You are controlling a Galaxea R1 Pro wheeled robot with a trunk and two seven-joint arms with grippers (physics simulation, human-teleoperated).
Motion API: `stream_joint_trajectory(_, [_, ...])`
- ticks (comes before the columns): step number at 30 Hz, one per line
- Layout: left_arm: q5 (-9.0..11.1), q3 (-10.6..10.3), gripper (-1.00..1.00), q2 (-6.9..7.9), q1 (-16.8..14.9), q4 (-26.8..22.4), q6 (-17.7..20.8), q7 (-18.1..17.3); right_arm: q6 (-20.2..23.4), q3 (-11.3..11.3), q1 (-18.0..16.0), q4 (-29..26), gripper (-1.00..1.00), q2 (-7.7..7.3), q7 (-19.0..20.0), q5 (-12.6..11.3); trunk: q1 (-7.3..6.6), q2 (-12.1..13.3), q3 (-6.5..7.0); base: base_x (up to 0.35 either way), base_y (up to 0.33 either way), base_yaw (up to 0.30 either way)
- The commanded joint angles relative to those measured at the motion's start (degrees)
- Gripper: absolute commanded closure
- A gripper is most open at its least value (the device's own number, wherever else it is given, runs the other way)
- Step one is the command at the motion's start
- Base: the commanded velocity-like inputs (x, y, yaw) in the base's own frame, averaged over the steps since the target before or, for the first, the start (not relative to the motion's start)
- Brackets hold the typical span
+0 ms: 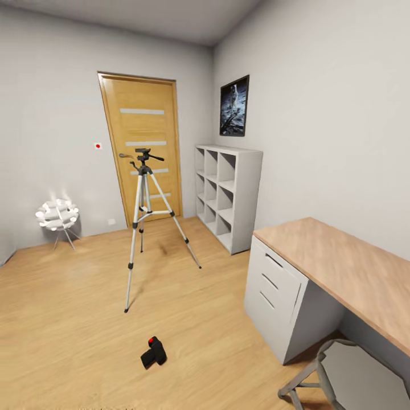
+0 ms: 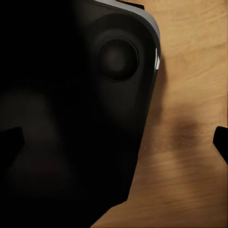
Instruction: Attach the digital camera to the camera tripod in the bedroom.
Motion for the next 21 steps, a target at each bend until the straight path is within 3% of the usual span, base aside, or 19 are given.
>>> stream_joint_trajectory(1, [0.1, 0.12, -1.0, -0.02, 0.01, -0.06, -0.08, 0.0, -0.05, 0.39, -0.02, 0.01, -1.0, -0.01, -0.05, 0.39, 0.0, -0.03, -0.05, 0.0, 0.0, 0.291])
stream_joint_trajectory(13, [-0.17, -0.1, -1.0, 0.05, 0.01, -0.06, -0.01, -0.08, -0.05, 0.3, -0.02, 0.01, -1.0, 0.08, -0.05, 0.31, 0.0, -0.03, -0.05, 0.066, 0.0, 0.278])
stream_joint_trajectory(21, [-0.55, -0.56, -1.0, 0.01, 0.01, -0.06, 0.09, -0.16, -0.1, 0.3, -0.02, 0.01, -1.0, 0.04, -0.05, 0.23, 0.0, -0.03, -0.05, 0.302, 0.0, 0.043])
